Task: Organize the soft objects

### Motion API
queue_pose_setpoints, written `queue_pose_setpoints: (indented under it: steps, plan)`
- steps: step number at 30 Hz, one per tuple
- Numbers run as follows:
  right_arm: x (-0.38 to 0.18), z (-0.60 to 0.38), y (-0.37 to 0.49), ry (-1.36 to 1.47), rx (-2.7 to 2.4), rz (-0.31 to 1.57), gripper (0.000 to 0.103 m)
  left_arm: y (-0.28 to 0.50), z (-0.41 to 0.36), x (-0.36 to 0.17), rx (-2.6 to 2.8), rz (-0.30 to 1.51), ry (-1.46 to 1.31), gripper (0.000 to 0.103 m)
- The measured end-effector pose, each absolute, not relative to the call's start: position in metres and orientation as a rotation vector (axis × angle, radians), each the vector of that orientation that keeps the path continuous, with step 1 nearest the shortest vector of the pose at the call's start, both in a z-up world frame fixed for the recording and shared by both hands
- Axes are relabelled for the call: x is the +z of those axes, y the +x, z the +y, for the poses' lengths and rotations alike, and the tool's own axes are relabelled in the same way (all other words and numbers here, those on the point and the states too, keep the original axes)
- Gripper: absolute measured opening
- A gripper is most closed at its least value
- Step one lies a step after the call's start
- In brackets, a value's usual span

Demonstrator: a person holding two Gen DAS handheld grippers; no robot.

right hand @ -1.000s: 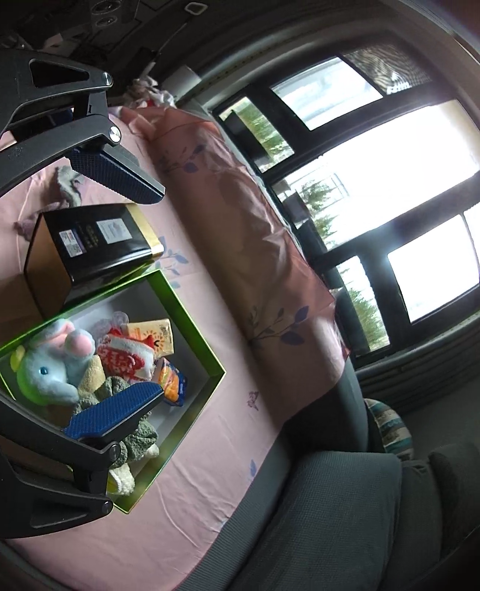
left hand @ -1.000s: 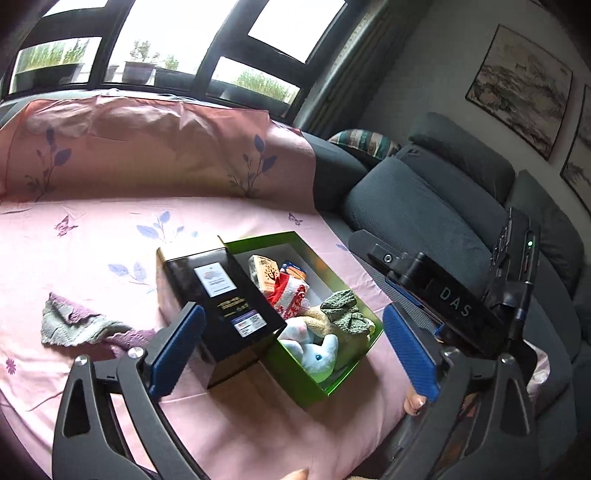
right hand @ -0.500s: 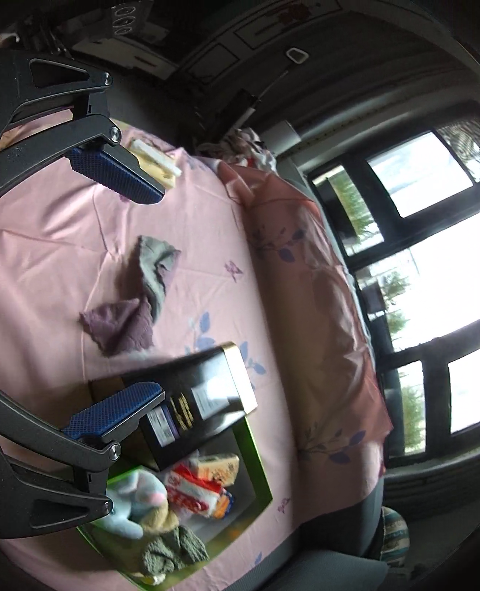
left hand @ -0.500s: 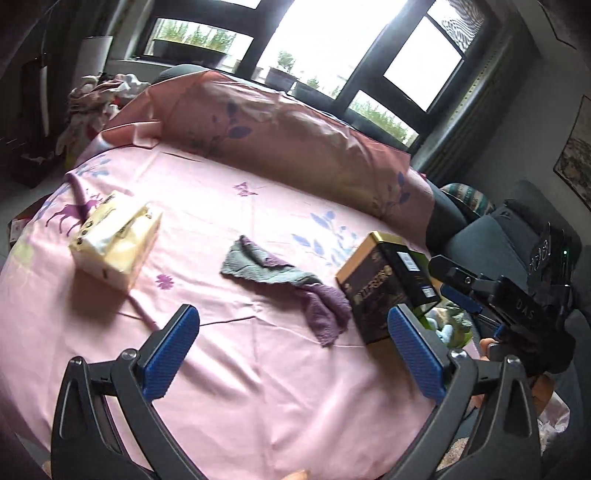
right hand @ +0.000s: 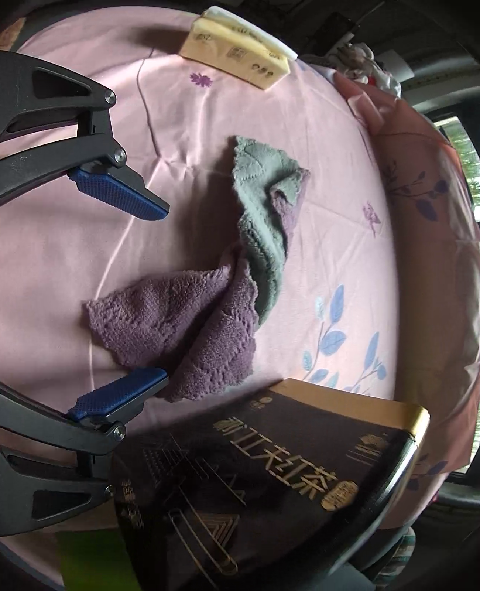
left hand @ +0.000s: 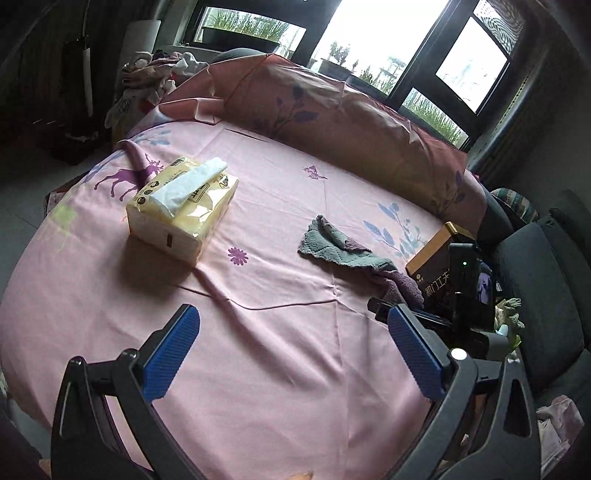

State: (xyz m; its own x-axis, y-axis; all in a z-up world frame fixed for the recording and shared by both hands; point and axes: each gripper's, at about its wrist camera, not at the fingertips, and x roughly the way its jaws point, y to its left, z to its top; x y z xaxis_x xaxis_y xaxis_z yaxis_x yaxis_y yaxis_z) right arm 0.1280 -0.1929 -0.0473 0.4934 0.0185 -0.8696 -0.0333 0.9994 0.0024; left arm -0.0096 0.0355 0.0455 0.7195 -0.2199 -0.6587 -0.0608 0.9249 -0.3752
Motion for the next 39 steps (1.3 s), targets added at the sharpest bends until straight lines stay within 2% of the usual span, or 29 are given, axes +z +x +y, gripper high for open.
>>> queue_pose_setpoints:
  steps: [5,6,7,8,9,11,15,23,28,33,39]
  plan:
    - [-0.051,-0.195,0.131,-0.093,0.003,0.977,0.074,-0.008,0.036,0.044,-0.07,0.77,-0.378,0.102]
    - [-0.049,-0.196,0.13,-0.099,-0.003,0.968,0.06,-0.007,0.036,0.043,-0.067,0.772,-0.379,0.102]
    - [-0.047,-0.197,0.129,-0.109,-0.005,0.959,0.053,-0.006,0.037,0.042,-0.065,0.778,-0.382,0.102]
    - [-0.045,-0.196,0.128,-0.116,0.004,0.955,0.032,-0.006,0.038,0.042,-0.066,0.781,-0.388,0.102]
    - [-0.044,-0.196,0.126,-0.124,0.014,0.959,0.019,-0.007,0.037,0.042,-0.07,0.78,-0.394,0.102]
    - [-0.042,-0.198,0.121,-0.123,0.032,0.971,0.009,-0.006,0.039,0.043,-0.072,0.783,-0.4,0.102]
    - [-0.031,-0.202,0.099,-0.065,0.134,1.021,0.008,-0.008,0.043,0.044,-0.066,0.78,-0.419,0.102]
    - [0.023,-0.198,0.009,-0.1,0.322,0.98,0.008,-0.012,0.047,0.048,-0.07,0.781,-0.442,0.102]
    - [0.05,-0.181,-0.018,-0.097,0.468,0.968,0.008,-0.013,0.05,0.049,-0.08,0.785,-0.457,0.102]
    - [0.052,-0.15,0.006,-0.082,0.543,0.963,0.008,-0.011,0.055,0.046,-0.062,0.802,-0.467,0.102]
    - [0.011,-0.15,0.077,0.015,0.472,1.046,0.008,-0.003,0.051,0.033,-0.058,0.873,-0.448,0.102]
